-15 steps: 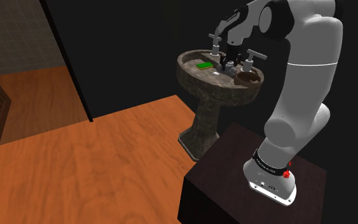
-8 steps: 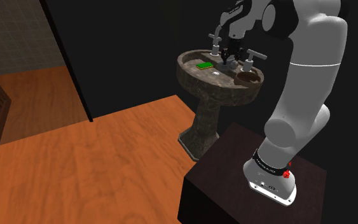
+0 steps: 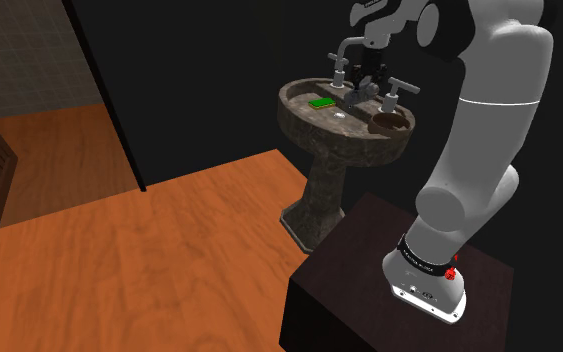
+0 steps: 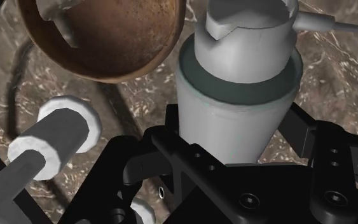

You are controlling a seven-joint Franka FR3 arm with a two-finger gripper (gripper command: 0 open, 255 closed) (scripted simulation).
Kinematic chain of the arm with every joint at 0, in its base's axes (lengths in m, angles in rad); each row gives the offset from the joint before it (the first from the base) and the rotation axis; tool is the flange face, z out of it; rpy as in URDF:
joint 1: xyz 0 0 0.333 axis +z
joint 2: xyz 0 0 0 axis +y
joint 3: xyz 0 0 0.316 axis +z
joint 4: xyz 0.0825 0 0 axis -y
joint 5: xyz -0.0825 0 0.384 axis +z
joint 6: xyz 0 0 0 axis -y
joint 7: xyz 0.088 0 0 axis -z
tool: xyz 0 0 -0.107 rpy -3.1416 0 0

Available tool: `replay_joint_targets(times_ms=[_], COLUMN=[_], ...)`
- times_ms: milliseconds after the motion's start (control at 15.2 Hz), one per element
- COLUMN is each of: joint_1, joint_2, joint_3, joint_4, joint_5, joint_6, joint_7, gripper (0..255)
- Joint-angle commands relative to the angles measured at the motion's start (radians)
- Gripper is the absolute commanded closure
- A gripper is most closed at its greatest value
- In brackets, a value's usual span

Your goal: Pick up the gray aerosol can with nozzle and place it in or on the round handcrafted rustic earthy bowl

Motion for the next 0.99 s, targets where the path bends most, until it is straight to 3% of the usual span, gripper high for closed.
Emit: replay_joint_targets(times_ms=[0,924], joint_1=[-0.001,-0.106], joint_2=[-0.001,-0.235], joint_3=[-0.001,-0.119], joint_4=[0.018,-0.258], joint_5=[-0.001,-0.118], joint_6=[-0.019,0.061], joint_7=[0.0,-0.202], gripper=[255,255])
